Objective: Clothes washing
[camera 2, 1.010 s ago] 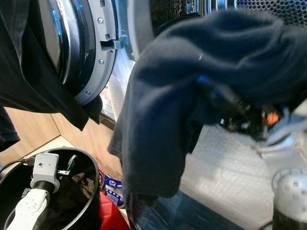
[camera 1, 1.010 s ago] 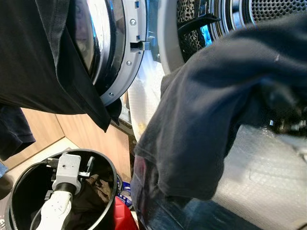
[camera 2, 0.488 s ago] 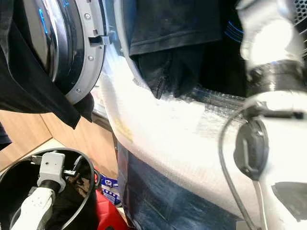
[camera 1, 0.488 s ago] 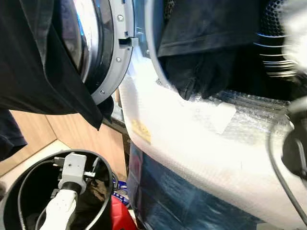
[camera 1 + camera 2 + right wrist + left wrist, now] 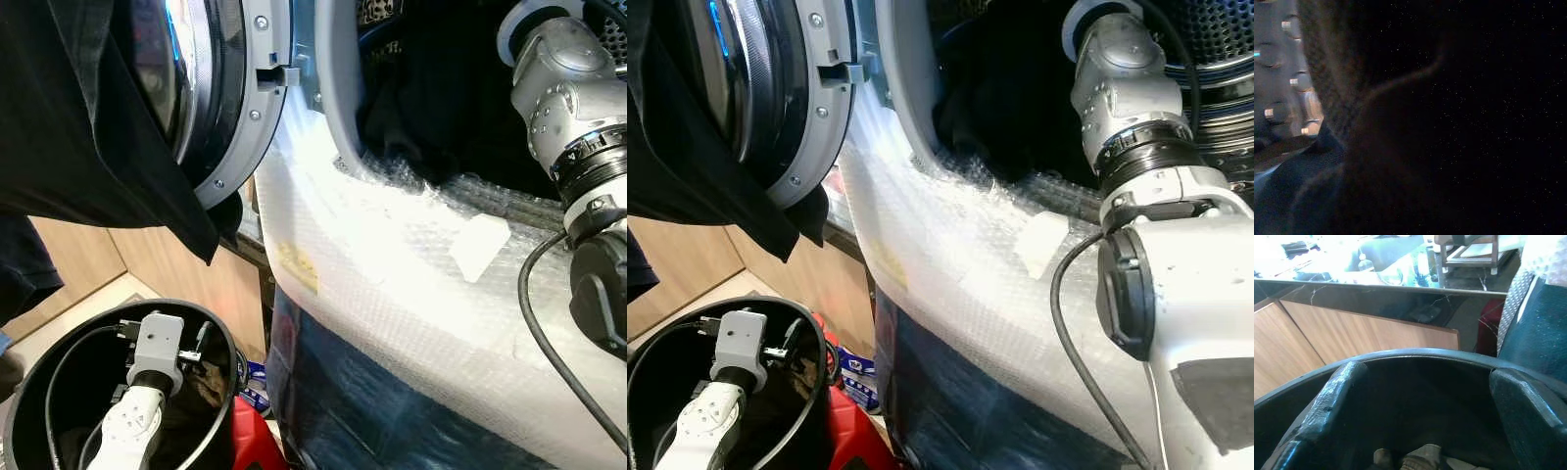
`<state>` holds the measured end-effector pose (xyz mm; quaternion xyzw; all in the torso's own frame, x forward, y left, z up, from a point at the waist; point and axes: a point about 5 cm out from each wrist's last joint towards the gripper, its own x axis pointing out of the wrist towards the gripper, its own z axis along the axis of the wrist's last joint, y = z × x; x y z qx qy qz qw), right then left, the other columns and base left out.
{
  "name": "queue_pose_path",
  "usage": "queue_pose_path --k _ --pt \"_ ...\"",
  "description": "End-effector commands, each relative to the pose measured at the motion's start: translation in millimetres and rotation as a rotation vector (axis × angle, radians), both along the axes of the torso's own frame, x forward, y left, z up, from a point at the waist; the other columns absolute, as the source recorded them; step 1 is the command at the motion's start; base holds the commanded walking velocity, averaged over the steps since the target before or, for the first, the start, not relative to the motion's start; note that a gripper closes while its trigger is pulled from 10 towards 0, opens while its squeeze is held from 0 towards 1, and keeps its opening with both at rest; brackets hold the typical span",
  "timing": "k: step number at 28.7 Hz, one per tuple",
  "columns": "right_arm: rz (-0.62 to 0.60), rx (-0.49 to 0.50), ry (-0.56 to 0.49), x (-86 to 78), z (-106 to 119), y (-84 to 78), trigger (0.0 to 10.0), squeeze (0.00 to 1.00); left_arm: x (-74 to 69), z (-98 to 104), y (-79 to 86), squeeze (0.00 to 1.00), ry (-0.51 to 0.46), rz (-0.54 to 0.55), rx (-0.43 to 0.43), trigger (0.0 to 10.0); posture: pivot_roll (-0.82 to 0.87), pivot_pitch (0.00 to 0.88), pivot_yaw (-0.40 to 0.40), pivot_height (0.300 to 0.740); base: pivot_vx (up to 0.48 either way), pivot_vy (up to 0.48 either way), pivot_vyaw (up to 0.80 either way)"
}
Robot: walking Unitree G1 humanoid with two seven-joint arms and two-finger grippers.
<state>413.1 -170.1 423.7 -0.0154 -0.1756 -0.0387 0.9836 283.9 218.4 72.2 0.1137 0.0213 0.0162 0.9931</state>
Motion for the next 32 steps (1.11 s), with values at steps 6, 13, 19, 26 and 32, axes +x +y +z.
queue_pose_path --k 6,13,19,26,32 --pt "0.045 0.003 0.105 9.1 -29.5 17.7 10.0 1.00 -3.9 -3.1 -4.9 0.00 0.033 -0.026 0.012 10.0 0.19 0.000 -0.010 0.740 0.000 0.000 0.00" --pt "0.062 0.045 0.066 6.4 -17.1 23.2 10.0 1.00 6.5 9.5 -5.7 0.00 0.001 -0.035 0.018 10.0 0.21 0.000 -0.002 0.740 0.000 0.000 0.00" --pt "0.136 0.019 0.072 5.1 -11.8 37.8 10.0 1.00 8.2 10.2 -5.0 0.00 -0.001 -0.025 0.018 10.0 0.21 0.000 0.007 0.740 0.000 0.000 0.00" --pt "0.098 0.041 0.116 7.8 -21.9 29.1 10.0 1.00 9.4 13.2 -3.6 0.00 -0.014 -0.003 0.027 10.0 0.21 0.000 0.001 0.740 0.000 0.000 0.00" --pt "0.066 0.021 0.137 8.1 -23.3 31.8 10.0 1.00 13.6 20.3 -4.5 0.00 -0.033 0.037 -0.122 10.0 0.18 0.000 0.003 0.740 0.000 0.000 0.00"
